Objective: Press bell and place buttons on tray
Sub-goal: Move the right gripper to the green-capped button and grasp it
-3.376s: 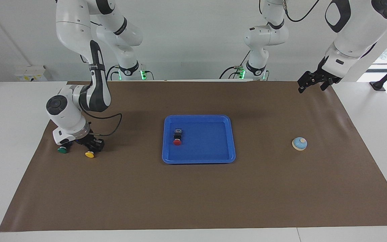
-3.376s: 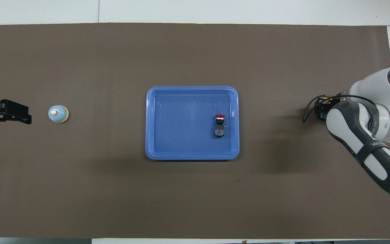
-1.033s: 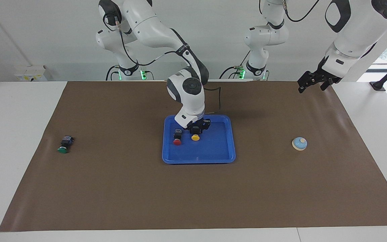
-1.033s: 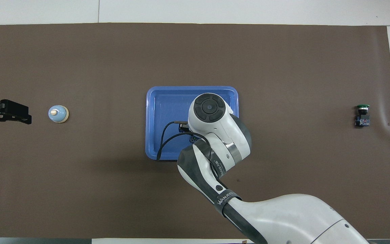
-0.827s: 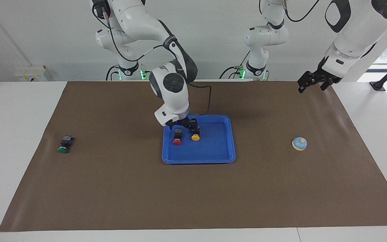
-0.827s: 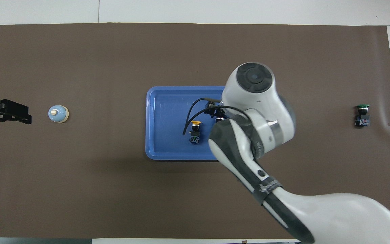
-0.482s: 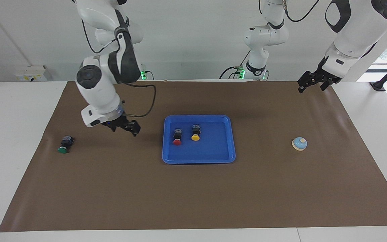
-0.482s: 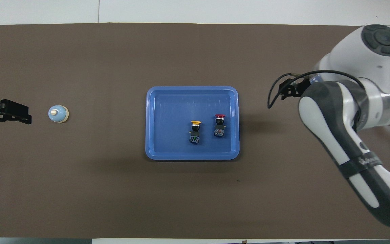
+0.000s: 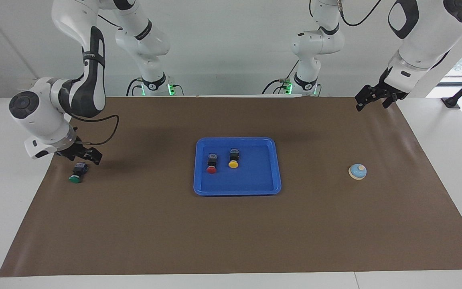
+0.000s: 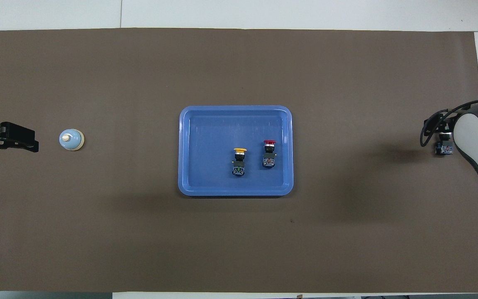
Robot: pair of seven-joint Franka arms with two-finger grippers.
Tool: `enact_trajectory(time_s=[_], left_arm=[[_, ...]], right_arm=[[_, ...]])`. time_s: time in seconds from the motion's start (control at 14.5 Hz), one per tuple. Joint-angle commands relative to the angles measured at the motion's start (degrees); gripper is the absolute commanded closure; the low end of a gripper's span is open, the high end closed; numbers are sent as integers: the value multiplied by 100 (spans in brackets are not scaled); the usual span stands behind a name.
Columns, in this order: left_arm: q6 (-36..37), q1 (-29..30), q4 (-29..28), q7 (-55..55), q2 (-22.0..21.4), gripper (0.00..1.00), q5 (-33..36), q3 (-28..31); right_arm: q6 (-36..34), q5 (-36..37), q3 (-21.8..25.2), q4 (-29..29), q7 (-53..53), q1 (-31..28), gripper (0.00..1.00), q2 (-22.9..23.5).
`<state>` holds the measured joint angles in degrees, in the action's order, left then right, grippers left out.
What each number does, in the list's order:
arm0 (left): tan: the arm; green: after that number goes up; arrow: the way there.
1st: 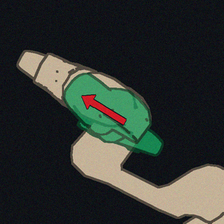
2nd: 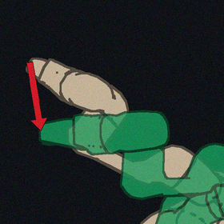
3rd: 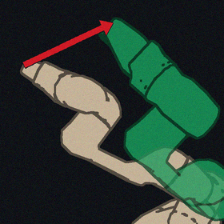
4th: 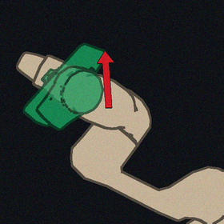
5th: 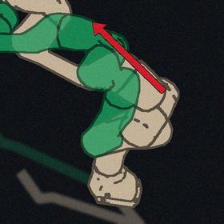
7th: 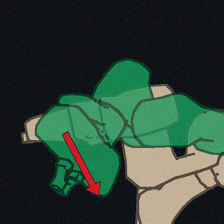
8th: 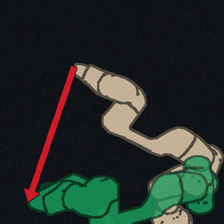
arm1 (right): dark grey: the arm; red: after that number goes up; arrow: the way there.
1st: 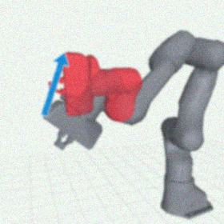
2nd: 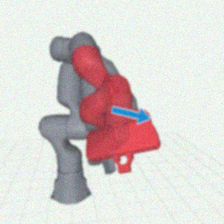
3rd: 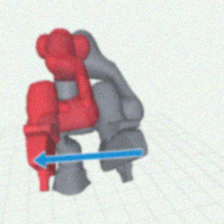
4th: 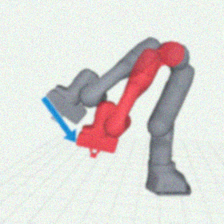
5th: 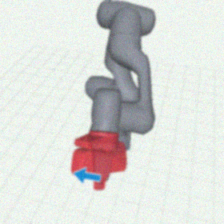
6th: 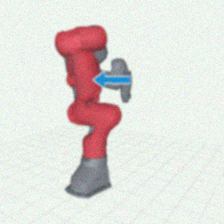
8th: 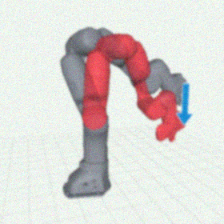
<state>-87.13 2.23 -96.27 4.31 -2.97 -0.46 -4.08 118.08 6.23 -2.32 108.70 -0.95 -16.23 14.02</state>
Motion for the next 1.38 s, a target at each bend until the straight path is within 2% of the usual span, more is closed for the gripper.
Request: enact_trajectory(time_s=[0.0, 0.28, 0.55, 0.62, 0.69, 0.83, 1.1, 1.31], left_arm=[[108, 32, 91, 17, 7, 0, -59, -5], [100, 32, 91, 17, 7, 0, -59, -5], [100, 32, 91, 17, 7, 0, -59, -5], [108, 32, 91, 26, 7, 0, -59, -5], [108, 32, 91, 17, 7, 0, -59, -5], [100, 32, 91, 17, 7, 0, -59, -5], [108, 32, 91, 17, 7, 0, -59, -5], [100, 32, 91, 26, 7, 0, -59, -5]], right_arm=[[916, 124, -102, 643, -432, -458, 0, -32], [1128, 124, -102, 679, -503, -521, 0, 153], [1866, 115, -102, 1073, -915, -785, 0, 215], [1902, 115, -102, 1100, -986, -803, 3, 206], [1911, 124, -102, 1101, -1047, -829, 20, 206], [1833, 124, -111, 1092, -1066, -820, 100, 206], [1386, 124, -129, 873, -1180, -741, 100, 145], [412, 107, -164, 364, -996, -269, 100, 22]])
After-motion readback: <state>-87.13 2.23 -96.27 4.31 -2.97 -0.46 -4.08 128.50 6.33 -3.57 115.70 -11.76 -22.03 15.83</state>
